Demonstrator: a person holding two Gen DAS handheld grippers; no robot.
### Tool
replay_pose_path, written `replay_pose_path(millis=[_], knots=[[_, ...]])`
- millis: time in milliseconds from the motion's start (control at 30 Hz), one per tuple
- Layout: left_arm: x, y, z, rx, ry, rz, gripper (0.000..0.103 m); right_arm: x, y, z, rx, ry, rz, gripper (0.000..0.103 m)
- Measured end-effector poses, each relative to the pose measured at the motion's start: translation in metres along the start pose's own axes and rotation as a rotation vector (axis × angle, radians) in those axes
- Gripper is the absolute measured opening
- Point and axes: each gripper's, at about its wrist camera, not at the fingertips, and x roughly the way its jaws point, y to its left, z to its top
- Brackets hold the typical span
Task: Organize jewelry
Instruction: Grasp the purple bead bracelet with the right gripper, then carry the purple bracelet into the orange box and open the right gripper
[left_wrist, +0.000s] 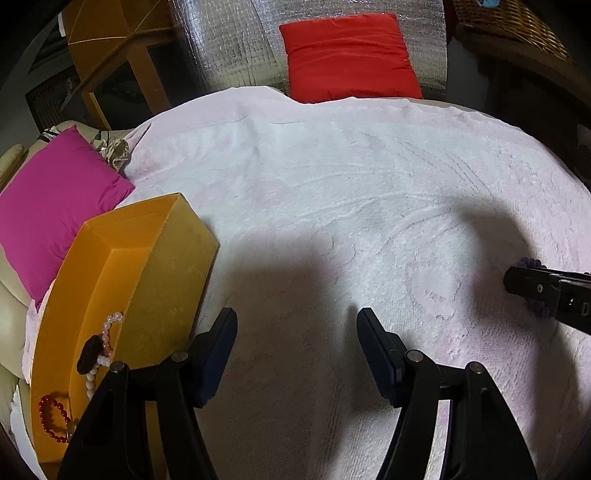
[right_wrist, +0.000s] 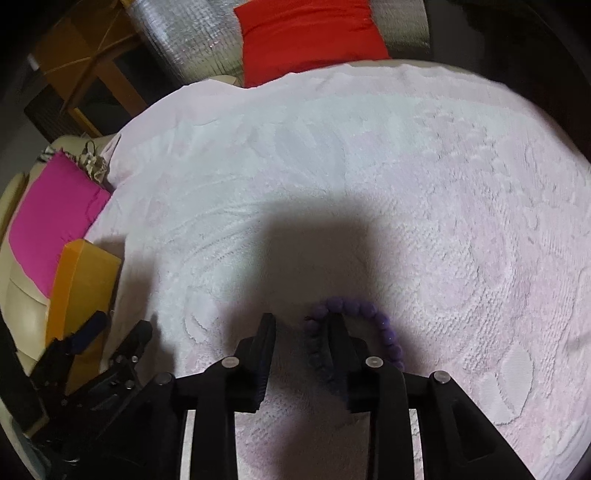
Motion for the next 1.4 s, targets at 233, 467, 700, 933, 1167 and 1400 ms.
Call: replay_pose_path(millis=[233,467,700,933,1167,1400], knots=[[-0.009,0.004,-0.002,0.005,-0.014,-0.007,0.068,-0.002,-0.005,-0.002,0.020,-0.006,-0.005,0.012],[-0.024,0.008,-0.005,0.009,-0.036,0.002,0.068,-0.023,0.010,-0.010,-0.035,-0.049,0.030,0.011],[-0.043,0.016,-0.013,0.006,-0.058,0.003,0.068,-0.043,0.019,-0.013,-0.021,-0.070,0.118,0.011],[-0.076,0.050,-0.034,-0.053,-0.092,0.001,0.068,-0.062,0.046,-0.019,-0.014,-0.091,0.268,0.011],[-0.124,0.114,-0.059,-0.121,-0.160,0.056,0.068,-0.086,0.078,-0.027,0.002,-0.114,0.457,0.011],[-0.129,0.140,-0.071,-0.201,-0.159,0.037,0.070,-0.099,0.036,-0.024,0.077,-0.160,0.171,0.016]])
